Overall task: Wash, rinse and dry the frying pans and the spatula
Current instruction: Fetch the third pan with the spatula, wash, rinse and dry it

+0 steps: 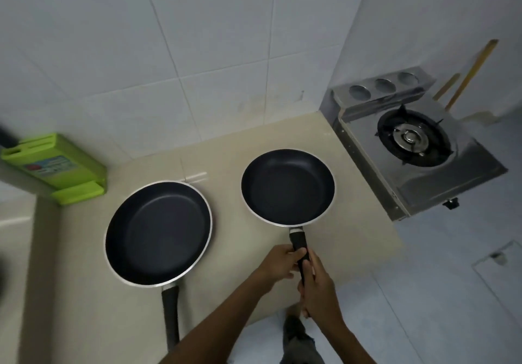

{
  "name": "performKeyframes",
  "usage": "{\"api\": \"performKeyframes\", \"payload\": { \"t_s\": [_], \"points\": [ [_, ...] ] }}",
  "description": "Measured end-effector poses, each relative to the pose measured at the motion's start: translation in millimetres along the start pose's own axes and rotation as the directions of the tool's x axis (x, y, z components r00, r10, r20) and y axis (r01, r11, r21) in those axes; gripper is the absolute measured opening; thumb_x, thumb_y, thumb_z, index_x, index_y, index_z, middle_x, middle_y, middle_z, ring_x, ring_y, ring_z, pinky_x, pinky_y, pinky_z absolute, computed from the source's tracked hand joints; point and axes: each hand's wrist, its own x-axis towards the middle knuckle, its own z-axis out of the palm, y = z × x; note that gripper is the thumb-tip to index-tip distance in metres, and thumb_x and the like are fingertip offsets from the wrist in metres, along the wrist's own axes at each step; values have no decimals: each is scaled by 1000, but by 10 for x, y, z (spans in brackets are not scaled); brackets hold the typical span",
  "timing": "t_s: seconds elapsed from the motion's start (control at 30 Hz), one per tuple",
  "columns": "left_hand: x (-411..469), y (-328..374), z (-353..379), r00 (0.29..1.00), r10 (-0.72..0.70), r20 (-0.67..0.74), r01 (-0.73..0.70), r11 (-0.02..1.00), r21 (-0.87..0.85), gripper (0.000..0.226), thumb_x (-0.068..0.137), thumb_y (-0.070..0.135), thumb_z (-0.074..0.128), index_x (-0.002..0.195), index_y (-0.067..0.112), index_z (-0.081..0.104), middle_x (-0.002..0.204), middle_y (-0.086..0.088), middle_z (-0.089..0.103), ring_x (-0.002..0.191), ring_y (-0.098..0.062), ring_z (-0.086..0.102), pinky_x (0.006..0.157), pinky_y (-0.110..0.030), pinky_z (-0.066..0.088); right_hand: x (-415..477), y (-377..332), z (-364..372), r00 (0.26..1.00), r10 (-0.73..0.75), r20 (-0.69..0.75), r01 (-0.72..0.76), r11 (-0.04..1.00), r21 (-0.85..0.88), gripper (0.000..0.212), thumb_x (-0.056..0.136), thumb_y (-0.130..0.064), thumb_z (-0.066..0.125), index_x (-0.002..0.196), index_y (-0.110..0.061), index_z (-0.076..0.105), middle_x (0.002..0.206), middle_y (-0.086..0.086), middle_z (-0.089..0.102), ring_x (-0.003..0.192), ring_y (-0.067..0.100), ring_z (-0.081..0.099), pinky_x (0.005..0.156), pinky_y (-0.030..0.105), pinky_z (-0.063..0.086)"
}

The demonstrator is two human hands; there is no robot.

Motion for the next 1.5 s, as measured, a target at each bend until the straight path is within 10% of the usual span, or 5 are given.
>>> {"api": "performKeyframes", "payload": {
  "t_s": [0.3, 0.8, 1.0, 1.2, 1.5],
  "points": [
    [455, 210, 553, 985, -90, -147, 78, 993, -86, 18, 101, 33, 58, 108, 20, 69, 91, 5, 72, 78, -9, 68, 73, -26, 51, 559, 483, -506, 992, 48, 118, -49, 999, 4, 39, 107, -45, 36, 130, -75, 33, 99, -3, 65, 77, 12, 60, 63, 24, 48],
    [764, 79, 953, 957, -107, -269, 127, 990, 59, 22, 96, 22, 60, 112, 11, 71, 96, -7, 72, 85, -25, 70, 88, -42, 56, 820, 735, -910, 941, 124, 314, -118, 992, -37, 40, 111, -31, 36, 146, -48, 29, 74, 7, 68, 48, 27, 58, 44, 39, 52],
    [500, -1, 988, 931, 164, -327, 63, 808, 585, 34, 103, 32, 49, 125, 9, 62, 122, -12, 65, 103, -25, 62, 86, -29, 50, 866, 703, -937, 950, 117, 289, -41, 965, -258, 48, 109, -33, 40, 156, -32, 29, 110, 8, 71, 85, 25, 72, 73, 46, 62],
    [-101, -425, 717, 795, 461, -395, 161, 468, 869, 60, 100, 59, 37, 137, 14, 53, 135, -9, 57, 120, -28, 56, 103, -41, 42, 606, 382, -964, 967, -92, 239, 246, 588, -770, 63, 100, -38, 55, 156, -20, 33, 142, 13, 49, 123, 35, 51, 98, 48, 49],
    [-1832, -1502, -387, 388, 703, -596, 259, 537, 803, 64, 92, 68, 41, 120, 16, 65, 115, -5, 69, 102, -27, 65, 86, -41, 49, -711, -734, 413, 663, -561, 496, 693, 208, -691, 53, 95, -39, 59, 142, -16, 56, 143, 14, 58, 129, 39, 56, 102, 55, 49]
  ]
}}
